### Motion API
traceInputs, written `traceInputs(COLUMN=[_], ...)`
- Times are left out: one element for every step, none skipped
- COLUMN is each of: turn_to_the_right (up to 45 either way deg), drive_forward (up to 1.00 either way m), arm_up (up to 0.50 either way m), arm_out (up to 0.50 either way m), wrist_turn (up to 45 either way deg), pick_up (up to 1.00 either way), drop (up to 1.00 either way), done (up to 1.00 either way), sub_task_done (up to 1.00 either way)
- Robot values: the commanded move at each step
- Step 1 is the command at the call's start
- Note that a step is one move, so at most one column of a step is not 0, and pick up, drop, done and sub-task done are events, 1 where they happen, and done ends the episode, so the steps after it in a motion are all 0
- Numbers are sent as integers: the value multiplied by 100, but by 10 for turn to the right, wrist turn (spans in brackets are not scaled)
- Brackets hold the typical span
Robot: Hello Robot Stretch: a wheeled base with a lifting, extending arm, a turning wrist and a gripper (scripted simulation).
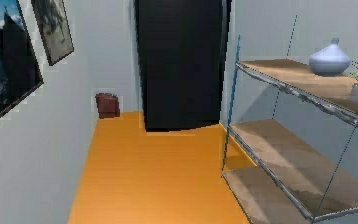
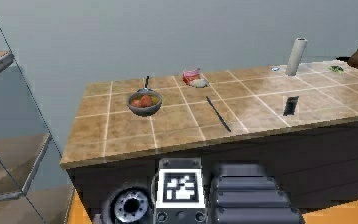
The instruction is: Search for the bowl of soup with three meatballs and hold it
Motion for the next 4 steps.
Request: traceInputs(turn_to_the_right=[0, 0, 0, 0], drive_forward=[0, 0, 0, 0], arm_up=[0, 0, 0, 0], arm_out=[44, 0, 0, 0], wrist_turn=[0, 450, 450, 450], pick_up=[0, 0, 0, 0], drop=[0, 0, 0, 0], done=[0, 0, 0, 0], sub_task_done=[0, 0, 0, 0])
